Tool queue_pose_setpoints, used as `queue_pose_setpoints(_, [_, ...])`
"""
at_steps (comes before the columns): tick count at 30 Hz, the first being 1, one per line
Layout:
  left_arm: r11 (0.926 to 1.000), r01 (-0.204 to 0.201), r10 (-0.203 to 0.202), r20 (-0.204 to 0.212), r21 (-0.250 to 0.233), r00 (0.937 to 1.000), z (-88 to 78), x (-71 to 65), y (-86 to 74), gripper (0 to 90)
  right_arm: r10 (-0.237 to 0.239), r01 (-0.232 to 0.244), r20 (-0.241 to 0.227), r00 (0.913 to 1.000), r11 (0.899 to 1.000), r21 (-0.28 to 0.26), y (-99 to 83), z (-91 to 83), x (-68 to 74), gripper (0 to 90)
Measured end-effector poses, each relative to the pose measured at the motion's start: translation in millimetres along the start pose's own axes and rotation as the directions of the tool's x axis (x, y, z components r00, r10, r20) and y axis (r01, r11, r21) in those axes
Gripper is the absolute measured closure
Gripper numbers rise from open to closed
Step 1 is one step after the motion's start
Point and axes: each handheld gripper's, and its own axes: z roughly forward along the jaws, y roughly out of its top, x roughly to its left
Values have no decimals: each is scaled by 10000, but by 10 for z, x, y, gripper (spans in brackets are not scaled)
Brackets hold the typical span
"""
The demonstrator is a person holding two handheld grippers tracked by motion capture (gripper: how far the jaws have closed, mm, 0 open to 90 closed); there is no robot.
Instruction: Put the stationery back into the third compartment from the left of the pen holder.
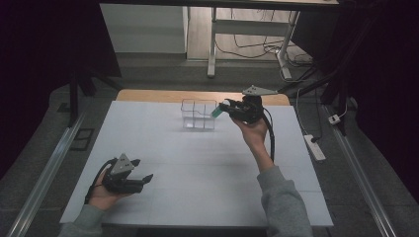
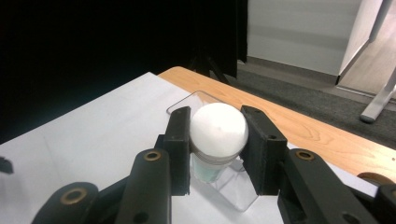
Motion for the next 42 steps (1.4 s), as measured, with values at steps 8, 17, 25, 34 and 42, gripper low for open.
queue_pose_setpoints(8, [10000, 7, -7, -9, -6, 10000, 1, 2, -1, 268, 133, -136, 206, 9997, 9998, 151, 58, 187, -93, 637])
queue_pose_setpoints(17, [10000, 4, -4, 21, 31, 10000, 1, 10, -3, 267, 119, -148, 603, 9981, 9987, 479, 84, 434, -172, 636])
queue_pose_setpoints(25, [10000, -14, 14, 38, 71, 10000, 6, 9, -2, 266, 209, -291, 1001, 9948, 9963, 805, -12, 634, -225, 549])
queue_pose_setpoints(34, [10000, 13, -13, 57, 68, 10000, 7, 15, -2, 265, 487, -534, 688, 9964, 9962, 685, -20, 512, -220, 450])
queue_pose_setpoints(42, [9999, 121, -121, 2, 36, 9999, 7, 35, -4, 264, 139, -185, 546, 9984, 9962, 854, -112, 278, -181, 438])
